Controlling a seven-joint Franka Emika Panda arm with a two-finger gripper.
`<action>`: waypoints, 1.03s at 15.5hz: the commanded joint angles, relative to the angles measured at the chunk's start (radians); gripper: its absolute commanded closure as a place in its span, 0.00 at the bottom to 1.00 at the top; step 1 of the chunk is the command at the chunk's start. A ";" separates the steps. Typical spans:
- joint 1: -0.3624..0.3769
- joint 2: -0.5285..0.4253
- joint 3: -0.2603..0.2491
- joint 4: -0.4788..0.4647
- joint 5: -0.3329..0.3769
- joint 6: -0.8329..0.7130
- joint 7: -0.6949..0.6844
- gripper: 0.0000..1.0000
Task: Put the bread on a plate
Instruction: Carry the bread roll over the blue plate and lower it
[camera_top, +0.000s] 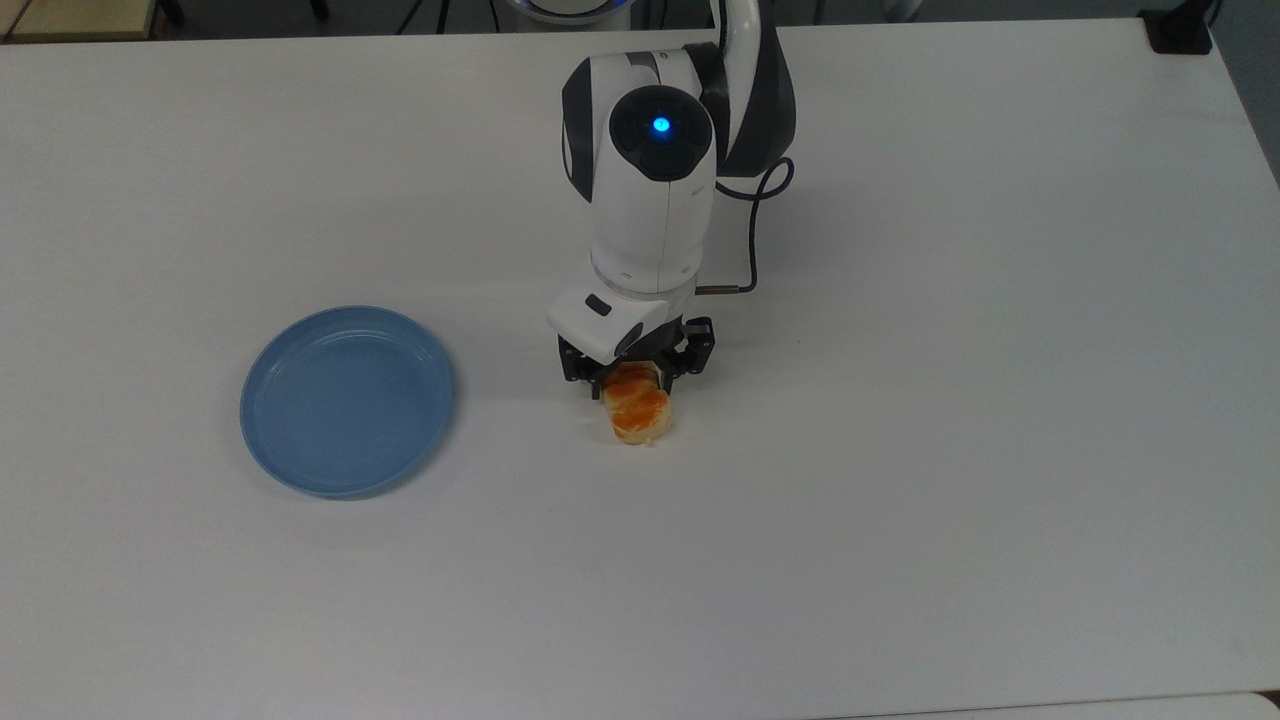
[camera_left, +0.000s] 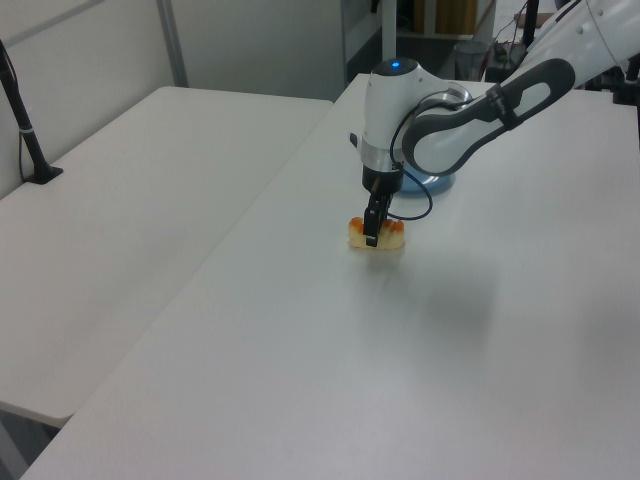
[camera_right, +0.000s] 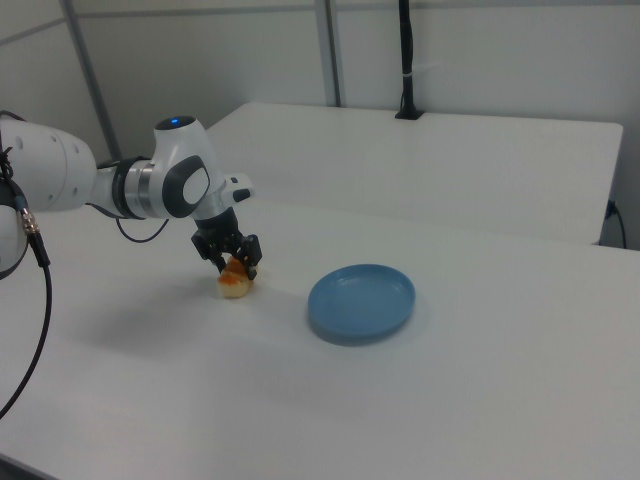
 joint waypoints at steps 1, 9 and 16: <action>0.006 0.000 -0.008 -0.004 -0.021 0.025 0.023 0.76; -0.038 -0.092 -0.016 0.002 -0.016 -0.082 -0.074 0.75; -0.124 -0.129 -0.157 0.004 -0.002 -0.073 -0.259 0.67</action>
